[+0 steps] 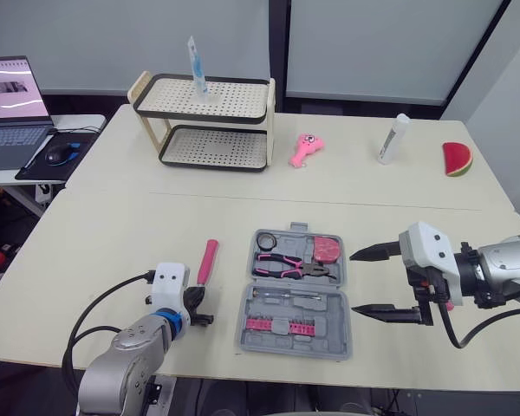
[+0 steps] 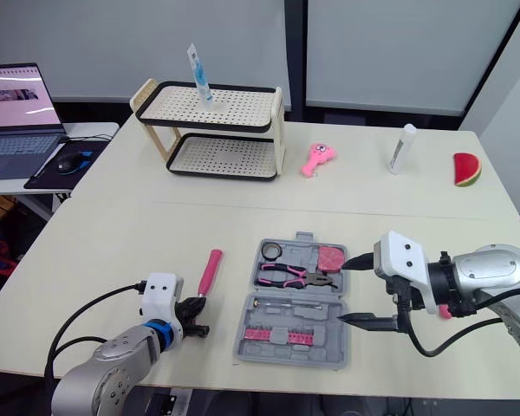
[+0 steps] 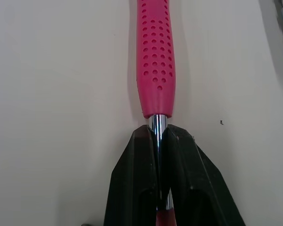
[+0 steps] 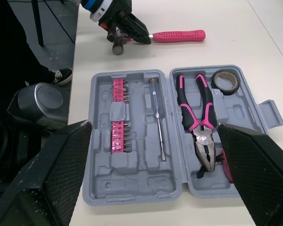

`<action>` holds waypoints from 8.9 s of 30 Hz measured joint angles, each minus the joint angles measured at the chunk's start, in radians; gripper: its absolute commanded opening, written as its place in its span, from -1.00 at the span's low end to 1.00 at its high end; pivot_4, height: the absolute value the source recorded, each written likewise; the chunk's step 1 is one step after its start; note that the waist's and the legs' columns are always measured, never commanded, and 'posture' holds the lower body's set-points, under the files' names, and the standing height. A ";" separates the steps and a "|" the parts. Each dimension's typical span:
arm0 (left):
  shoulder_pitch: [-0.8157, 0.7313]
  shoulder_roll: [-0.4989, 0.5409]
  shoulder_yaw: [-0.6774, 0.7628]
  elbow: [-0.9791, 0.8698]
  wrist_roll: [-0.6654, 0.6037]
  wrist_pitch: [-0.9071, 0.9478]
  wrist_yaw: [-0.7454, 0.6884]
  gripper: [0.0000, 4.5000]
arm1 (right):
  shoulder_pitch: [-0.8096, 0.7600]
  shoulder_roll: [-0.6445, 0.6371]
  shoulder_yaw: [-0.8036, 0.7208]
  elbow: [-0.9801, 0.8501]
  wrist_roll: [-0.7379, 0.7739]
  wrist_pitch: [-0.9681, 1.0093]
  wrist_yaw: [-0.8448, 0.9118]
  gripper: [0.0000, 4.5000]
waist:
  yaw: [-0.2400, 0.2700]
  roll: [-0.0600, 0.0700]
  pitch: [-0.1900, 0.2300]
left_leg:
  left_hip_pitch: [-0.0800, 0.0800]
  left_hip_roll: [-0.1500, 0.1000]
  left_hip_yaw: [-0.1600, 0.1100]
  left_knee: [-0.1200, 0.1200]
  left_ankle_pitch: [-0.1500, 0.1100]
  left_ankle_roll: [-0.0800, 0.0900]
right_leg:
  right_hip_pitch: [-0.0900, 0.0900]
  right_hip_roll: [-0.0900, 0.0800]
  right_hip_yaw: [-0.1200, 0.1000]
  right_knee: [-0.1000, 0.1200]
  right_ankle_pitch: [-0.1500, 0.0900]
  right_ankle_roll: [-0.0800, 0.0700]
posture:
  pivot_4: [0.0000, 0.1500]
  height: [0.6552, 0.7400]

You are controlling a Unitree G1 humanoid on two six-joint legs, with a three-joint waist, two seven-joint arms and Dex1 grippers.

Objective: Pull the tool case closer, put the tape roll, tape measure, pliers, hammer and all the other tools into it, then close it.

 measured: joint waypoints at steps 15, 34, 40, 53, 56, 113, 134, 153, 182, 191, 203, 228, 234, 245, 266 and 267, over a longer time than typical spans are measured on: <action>0.027 0.032 0.048 -0.045 -0.053 0.031 -0.053 0.99 | 0.000 -0.007 0.000 -0.005 0.000 0.006 -0.003 1.00 | -0.003 -0.001 0.000 | 0.000 0.000 0.000 0.000 0.000 0.000 | -0.001 0.000 0.000 0.000 0.000 0.000 | 1.00 0.88; 0.115 0.249 0.240 0.058 -0.181 -0.225 -0.430 0.99 | 0.002 0.020 0.007 0.005 -0.039 -0.045 -0.019 1.00 | -0.001 -0.001 0.001 | -0.001 0.001 0.001 -0.001 0.000 0.000 | -0.003 0.001 0.001 -0.001 -0.001 -0.002 | 1.00 0.88; 0.063 0.349 0.241 0.128 -0.183 -0.327 -0.561 0.99 | 0.020 0.030 0.007 0.004 -0.045 -0.049 -0.030 1.00 | 0.000 -0.001 0.002 | -0.002 0.002 0.001 -0.001 0.000 0.000 | -0.004 0.001 0.000 -0.001 -0.001 -0.002 | 1.00 0.88; -0.249 0.649 0.007 0.468 0.061 -0.945 -1.029 0.99 | 0.042 0.050 0.005 -0.042 -0.036 -0.023 -0.093 1.00 | -0.001 0.001 0.003 | -0.003 0.003 0.003 -0.002 0.000 0.000 | -0.006 0.003 0.001 0.000 -0.001 -0.002 | 1.00 0.88; -0.400 0.679 -0.099 0.609 0.141 -1.218 -1.170 0.99 | 0.039 0.069 0.009 -0.073 -0.015 0.014 -0.128 1.00 | 0.002 0.001 0.003 | -0.003 0.003 0.003 -0.002 0.000 0.000 | -0.006 0.003 0.001 0.000 -0.001 -0.003 | 1.00 0.88; -1.453 0.463 -1.383 1.572 1.648 -2.563 0.040 -0.97 | -0.061 0.172 0.123 -0.225 0.162 0.237 -0.374 1.00 | 0.001 -0.002 0.001 | -0.003 0.002 -0.001 0.003 0.001 0.002 | -0.004 0.005 0.001 0.008 0.001 -0.001 | 1.00 0.88; -1.413 0.776 -1.745 1.556 0.627 -2.490 -0.402 -0.97 | -0.120 0.212 0.250 -0.206 0.070 0.195 -0.362 1.00 | -0.007 -0.002 0.001 | -0.002 0.003 0.000 0.003 0.002 0.002 | -0.005 0.005 0.000 0.011 0.000 -0.001 | 1.00 0.88; -0.731 1.073 -0.898 0.629 -0.010 -1.123 -1.026 -0.97 | -0.177 0.218 0.316 -0.160 -0.041 0.169 -0.298 1.00 | -0.008 -0.002 0.001 | -0.004 0.006 0.001 0.002 0.001 0.002 | -0.009 0.007 0.001 0.011 -0.001 -0.002 | 1.00 0.88; -0.540 0.318 -0.129 0.353 -0.178 0.239 -0.075 -0.97 | -0.216 0.259 0.400 -0.098 -0.195 0.127 -0.275 1.00 | -0.002 -0.003 0.001 | -0.005 0.004 -0.001 0.002 0.001 0.002 | -0.011 0.006 0.001 0.011 -0.001 -0.003 | 1.00 0.88; -0.463 0.278 -0.123 0.348 -0.126 0.168 -0.098 -0.35 | -0.203 0.256 0.399 -0.101 -0.196 0.128 -0.275 1.00 | -0.003 -0.003 0.001 | -0.005 0.004 -0.001 0.000 0.001 0.002 | -0.011 0.006 0.001 0.009 -0.001 -0.003 | 1.00 0.88; -0.254 0.311 0.018 0.194 -0.143 -0.043 -0.268 0.99 | -0.171 0.249 0.341 -0.124 -0.182 0.132 -0.278 1.00 | -0.002 -0.003 0.001 | -0.006 0.003 0.000 -0.001 0.001 0.002 | -0.011 0.004 0.001 0.007 -0.001 -0.004 | 1.00 0.88; -0.244 0.163 -0.057 0.463 0.060 -0.412 -0.302 0.30 | -0.164 0.288 0.334 -0.123 -0.231 0.105 -0.298 1.00 | -0.001 -0.002 0.001 | -0.005 0.003 0.000 -0.001 0.001 0.002 | -0.008 0.004 0.000 0.002 0.000 -0.003 | 1.00 0.88; -0.265 0.155 -0.059 0.507 0.078 -0.436 -0.306 -0.46 | -0.164 0.292 0.334 -0.123 -0.231 0.108 -0.298 1.00 | 0.000 -0.001 0.001 | -0.004 0.003 0.000 -0.001 0.001 0.002 | -0.007 0.004 0.000 0.002 0.000 -0.003 | 1.00 0.88; -0.233 0.164 -0.035 0.507 0.079 -0.473 -0.327 -0.97 | -0.148 0.295 0.332 -0.123 -0.233 0.078 -0.297 1.00 | -0.007 -0.001 0.000 | -0.003 0.003 0.000 -0.001 0.001 0.002 | -0.007 0.004 0.001 0.002 0.000 -0.002 | 1.00 0.88; -0.311 0.488 -0.296 0.129 -0.032 -0.647 -1.024 -0.97 | 0.425 0.055 -0.178 -0.229 -0.125 -0.032 -0.080 1.00 | 0.007 0.000 0.001 | 0.002 0.004 0.000 0.000 0.001 0.002 | 0.002 0.005 -0.001 0.002 0.000 -0.003 | 1.00 0.88; -0.322 0.478 -0.331 0.125 -0.015 -0.650 -1.030 -0.97 | 0.449 0.055 -0.194 -0.228 -0.128 -0.037 -0.074 1.00 | 0.002 0.000 0.001 | 0.002 0.004 0.000 0.000 0.001 0.002 | 0.002 0.005 -0.001 0.002 0.000 -0.002 | 1.00 0.88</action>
